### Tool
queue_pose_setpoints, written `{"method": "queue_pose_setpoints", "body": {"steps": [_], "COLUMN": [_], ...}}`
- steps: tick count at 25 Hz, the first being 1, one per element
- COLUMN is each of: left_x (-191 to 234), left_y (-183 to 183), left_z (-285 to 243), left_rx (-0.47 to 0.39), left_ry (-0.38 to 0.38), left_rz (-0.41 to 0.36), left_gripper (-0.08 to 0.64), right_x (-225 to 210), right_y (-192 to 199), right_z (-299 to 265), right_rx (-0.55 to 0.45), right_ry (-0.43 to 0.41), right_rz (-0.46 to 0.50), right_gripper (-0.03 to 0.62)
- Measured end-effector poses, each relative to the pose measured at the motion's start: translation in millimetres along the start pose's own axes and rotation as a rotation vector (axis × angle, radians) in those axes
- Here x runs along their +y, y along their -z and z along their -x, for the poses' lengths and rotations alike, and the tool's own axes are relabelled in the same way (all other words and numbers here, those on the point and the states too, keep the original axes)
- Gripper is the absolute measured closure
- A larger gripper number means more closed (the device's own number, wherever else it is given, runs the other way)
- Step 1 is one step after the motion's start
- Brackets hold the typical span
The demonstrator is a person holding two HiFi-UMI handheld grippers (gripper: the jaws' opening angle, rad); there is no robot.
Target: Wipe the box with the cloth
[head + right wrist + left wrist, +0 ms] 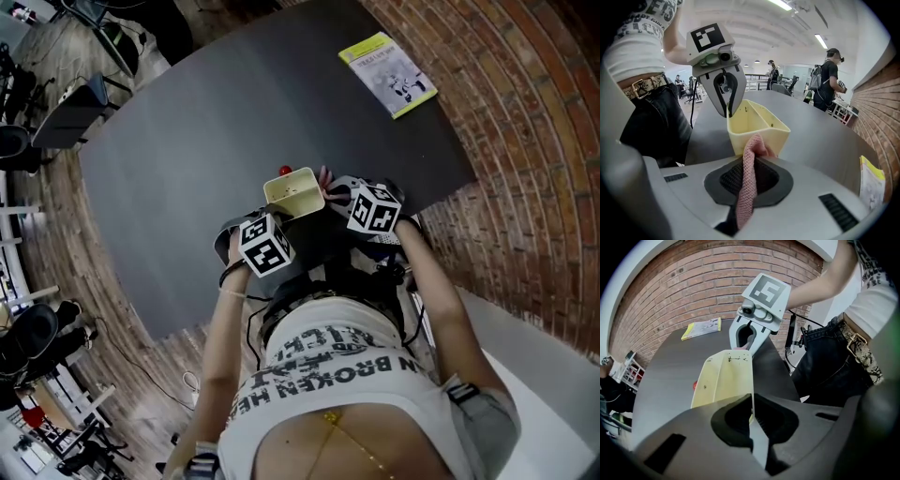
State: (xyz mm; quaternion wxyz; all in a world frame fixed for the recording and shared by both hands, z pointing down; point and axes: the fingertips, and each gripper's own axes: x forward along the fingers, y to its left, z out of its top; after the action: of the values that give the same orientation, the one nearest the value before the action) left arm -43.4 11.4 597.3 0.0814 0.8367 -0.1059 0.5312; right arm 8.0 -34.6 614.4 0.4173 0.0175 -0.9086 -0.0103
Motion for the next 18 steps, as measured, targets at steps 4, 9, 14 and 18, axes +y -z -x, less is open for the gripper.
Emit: {"method": "queue_pose_setpoints", "body": {"steps": [4,9,14,18], "left_x": [-1,0,3,3], "left_y": [0,1,-7,-15], "left_z": [-3,-2,-3,-7], "left_rx": [-0.001,0.007,0.007,0.000], "left_ry": [-0.001,-0.018,-0.070,-0.098], "left_rz": [0.000,0.042,0.190,0.259], "left_gripper": [0.543,0.543,0.543,0.543], "right_x": [9,19,24,26], "right_y": [3,1,-7,-10], "right_z": [2,5,4,-2], "right_rx": [0.003,-0.002,-0.018,-0.022], "right_ry": [0.016,0.026,0.072,0.093], "right_rz": [-0.019,-0.054,-0.091,-0.103], "right_gripper": [0.575,0.575,0.575,0.575]}}
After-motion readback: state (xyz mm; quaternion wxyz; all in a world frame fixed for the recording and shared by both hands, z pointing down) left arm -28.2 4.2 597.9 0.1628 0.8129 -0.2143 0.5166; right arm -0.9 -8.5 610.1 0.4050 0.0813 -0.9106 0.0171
